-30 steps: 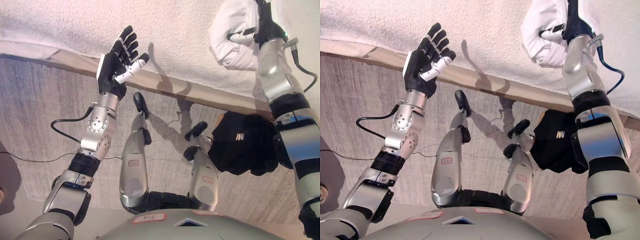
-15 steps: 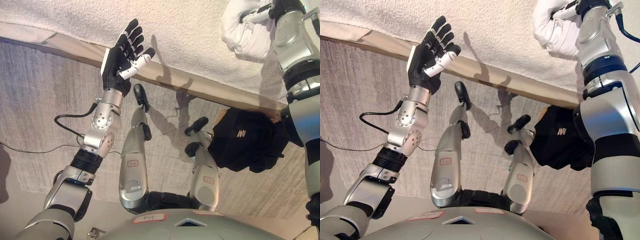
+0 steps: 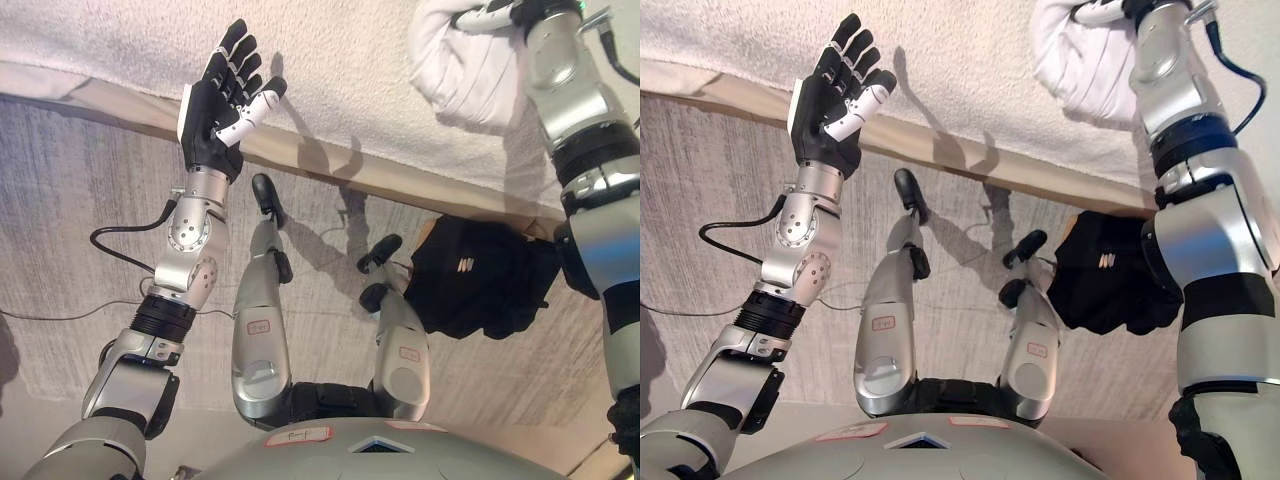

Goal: Put the clothes on the bed into the basket.

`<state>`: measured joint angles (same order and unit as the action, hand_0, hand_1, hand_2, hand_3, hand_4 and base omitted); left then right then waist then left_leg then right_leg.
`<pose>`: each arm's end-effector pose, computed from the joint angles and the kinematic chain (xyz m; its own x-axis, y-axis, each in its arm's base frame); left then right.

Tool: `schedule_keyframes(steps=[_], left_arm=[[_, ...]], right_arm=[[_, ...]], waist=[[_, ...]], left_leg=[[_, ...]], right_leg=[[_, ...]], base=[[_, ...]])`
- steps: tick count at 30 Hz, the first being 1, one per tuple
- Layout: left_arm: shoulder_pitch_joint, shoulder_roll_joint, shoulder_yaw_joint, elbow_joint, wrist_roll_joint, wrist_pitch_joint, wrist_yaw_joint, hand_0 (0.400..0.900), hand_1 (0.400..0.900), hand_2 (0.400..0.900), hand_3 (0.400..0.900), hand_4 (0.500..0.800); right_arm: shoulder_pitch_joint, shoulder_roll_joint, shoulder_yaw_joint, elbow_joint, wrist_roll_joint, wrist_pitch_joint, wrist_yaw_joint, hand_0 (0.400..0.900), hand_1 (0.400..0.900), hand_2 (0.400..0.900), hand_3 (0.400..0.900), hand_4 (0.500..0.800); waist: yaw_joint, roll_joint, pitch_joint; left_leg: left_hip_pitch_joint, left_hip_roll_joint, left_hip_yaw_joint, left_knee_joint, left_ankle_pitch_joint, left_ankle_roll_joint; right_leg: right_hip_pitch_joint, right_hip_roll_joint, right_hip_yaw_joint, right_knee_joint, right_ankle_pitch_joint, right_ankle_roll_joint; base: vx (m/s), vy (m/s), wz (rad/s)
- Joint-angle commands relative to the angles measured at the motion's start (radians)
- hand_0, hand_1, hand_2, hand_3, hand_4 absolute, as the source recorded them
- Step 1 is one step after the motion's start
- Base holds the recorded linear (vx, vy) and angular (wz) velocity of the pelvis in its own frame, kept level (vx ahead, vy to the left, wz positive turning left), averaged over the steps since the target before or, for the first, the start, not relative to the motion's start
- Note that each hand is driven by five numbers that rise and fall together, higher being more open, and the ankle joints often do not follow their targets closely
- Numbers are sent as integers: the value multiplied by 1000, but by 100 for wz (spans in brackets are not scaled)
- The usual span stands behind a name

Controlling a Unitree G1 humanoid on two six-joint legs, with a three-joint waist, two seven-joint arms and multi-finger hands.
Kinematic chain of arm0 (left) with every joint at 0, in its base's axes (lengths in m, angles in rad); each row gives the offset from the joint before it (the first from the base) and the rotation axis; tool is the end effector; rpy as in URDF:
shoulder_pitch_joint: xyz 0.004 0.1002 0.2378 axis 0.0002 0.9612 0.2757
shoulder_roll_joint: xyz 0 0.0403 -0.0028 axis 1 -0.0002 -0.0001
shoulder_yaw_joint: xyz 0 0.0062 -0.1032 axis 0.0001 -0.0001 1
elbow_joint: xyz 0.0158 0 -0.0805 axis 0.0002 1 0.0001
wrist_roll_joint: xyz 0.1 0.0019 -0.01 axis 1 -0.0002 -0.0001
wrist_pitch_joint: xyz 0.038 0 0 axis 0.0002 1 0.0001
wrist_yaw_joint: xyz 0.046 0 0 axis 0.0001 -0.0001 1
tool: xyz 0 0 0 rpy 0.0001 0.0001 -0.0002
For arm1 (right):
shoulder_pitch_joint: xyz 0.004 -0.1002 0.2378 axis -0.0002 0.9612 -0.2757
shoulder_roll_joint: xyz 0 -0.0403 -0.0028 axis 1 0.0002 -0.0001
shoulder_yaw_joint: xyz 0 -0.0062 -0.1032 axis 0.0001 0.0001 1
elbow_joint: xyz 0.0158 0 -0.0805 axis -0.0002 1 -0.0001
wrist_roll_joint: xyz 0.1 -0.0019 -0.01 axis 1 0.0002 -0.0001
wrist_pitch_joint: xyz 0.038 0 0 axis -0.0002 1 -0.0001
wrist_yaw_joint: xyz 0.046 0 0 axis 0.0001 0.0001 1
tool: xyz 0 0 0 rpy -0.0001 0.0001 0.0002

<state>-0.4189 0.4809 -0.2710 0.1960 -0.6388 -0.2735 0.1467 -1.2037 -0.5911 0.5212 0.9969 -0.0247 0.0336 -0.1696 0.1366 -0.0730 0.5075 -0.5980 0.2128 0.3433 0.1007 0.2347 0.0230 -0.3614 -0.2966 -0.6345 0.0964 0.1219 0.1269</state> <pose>0.2736 0.1822 0.1175 0.9352 -0.0767 0.3458 0.1265 0.9842 -0.1236 0.3691 -0.2084 0.2263 0.9688 -0.0974 0.2279 0.2389 0.6121 -0.7538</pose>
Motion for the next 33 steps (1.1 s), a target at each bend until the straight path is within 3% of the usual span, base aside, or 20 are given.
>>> schedule_keyframes(steps=[1, 7, 14, 23, 33], left_arm=[[6, -6, 41, -152, 59, -84, -24, 900, 900, 900, 900, 800], [85, -29, 63, -133, 23, -95, -75, 900, 900, 900, 900, 800], [178, -44, 90, -117, 21, -68, -126, 900, 900, 900, 900, 800], [253, -45, 157, -102, 47, -48, -156, 900, 900, 900, 900, 800], [257, -81, 177, -74, 56, -34, -185, 900, 900, 900, 900, 800]], right_arm=[[49, -108, -117, -264, -6, -82, -81, 400, 400, 400, 400, 500], [474, -84, -394, -550, -42, -159, -127, 400, 400, 400, 400, 500], [818, 26, -572, -719, -33, -211, -117, 400, 400, 400, 400, 500], [1009, 40, -721, -676, -43, -196, -129, 400, 400, 400, 400, 500], [1137, 29, -855, -551, -30, -164, -147, 400, 400, 400, 400, 500]], waist=[[19, 20, -27], [6, 31, -98], [-25, 30, -210], [-72, 38, -297], [-142, 70, -334]], left_leg=[[70, 66, -24, 85, -144, -161], [167, 77, -7, 68, -130, -167], [317, 79, 35, 15, -113, -173], [465, 59, 127, -118, -82, -173], [519, 55, 155, -94, -115, -169]], right_leg=[[142, 26, -8, 19, -56, 23], [252, 35, -11, -46, -65, 23], [370, 52, 16, -123, -57, 31], [392, 52, 84, -184, -8, 57], [432, 39, 117, -181, -10, 55]], base=[[-4, -9, -13], [28, -40, -6], [25, -33, -13], [3, 11, -29], [28, 4, -16]])
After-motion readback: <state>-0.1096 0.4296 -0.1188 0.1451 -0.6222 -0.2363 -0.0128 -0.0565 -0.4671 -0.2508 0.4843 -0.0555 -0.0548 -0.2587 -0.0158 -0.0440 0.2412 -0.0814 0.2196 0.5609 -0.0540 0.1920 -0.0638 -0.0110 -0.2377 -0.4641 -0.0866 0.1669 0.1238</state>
